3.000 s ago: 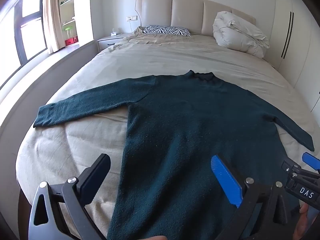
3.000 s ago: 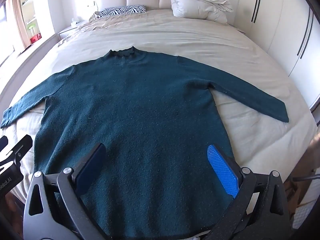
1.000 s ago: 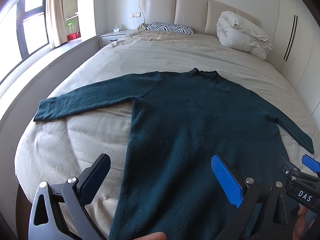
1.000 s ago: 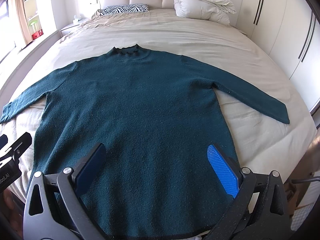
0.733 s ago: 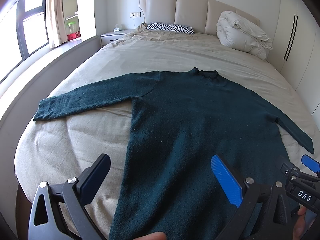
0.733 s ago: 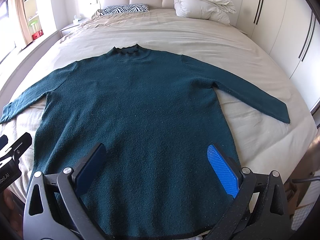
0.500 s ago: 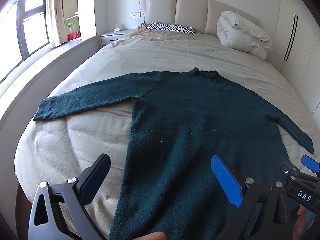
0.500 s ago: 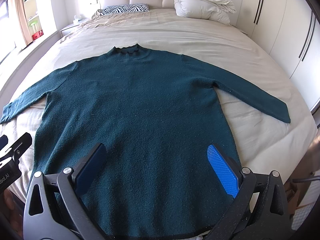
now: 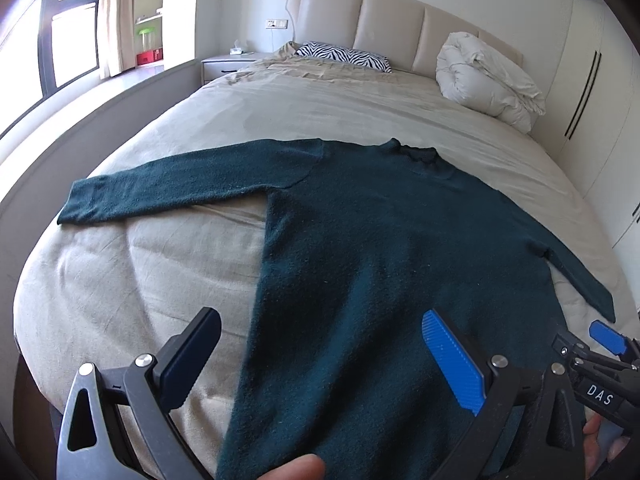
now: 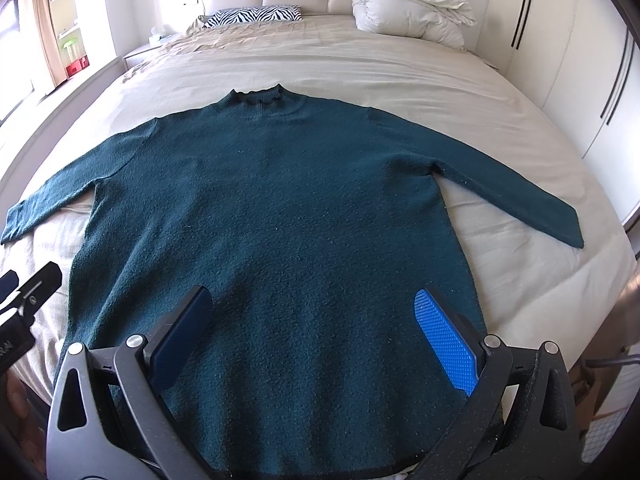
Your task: Fold small clothes
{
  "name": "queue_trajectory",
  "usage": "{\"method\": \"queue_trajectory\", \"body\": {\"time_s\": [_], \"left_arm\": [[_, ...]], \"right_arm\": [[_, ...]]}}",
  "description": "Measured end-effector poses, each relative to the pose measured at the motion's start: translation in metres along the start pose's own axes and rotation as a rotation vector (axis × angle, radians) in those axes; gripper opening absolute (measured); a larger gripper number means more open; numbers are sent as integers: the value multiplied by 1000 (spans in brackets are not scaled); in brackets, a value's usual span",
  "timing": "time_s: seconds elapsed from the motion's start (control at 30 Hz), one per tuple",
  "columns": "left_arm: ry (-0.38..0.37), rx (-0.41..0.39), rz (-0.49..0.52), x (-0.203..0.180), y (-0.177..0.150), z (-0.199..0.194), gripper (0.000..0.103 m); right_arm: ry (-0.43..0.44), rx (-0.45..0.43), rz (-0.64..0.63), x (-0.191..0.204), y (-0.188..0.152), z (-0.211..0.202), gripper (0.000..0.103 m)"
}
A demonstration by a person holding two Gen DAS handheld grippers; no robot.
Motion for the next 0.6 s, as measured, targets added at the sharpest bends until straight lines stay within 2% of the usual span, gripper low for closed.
{"method": "queue_trajectory", "body": {"time_s": [0.07,0.17,0.27,0.43,0.47,0.53,0.57,0.6], "left_arm": [[-3,-2,-23,12,2,2,103],[-38,-5,-126,48,12,5,103],[-34,-44,-254,98,28,8,103],[-145,-128,-511,186,51,23,103],[-155,-133,-552,203,53,26,103],[-121,-108,-628,232,51,34,103],[-139,-93,-687,246,48,40,103],[-199,-107,-811,267,43,48,103]], "right_arm": [[7,4,-7,2,2,3,103],[25,13,-19,8,8,8,103],[60,2,-22,16,20,7,103],[164,-30,-15,39,46,-4,103],[184,-35,-16,45,52,-6,103],[213,-48,-21,59,62,-9,103],[230,-53,-25,65,66,-10,103],[255,-53,-23,72,71,-10,103]]}}
Point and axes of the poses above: each gripper's, at about its wrist camera, not at the fingertips, and z roughly the way its jaws point, x to its left, y to its top, the point moved 6 cm from there along z, roughly the way its jaws point, and after that the axes turned 5 degrees about z, right-handed, at the moved point
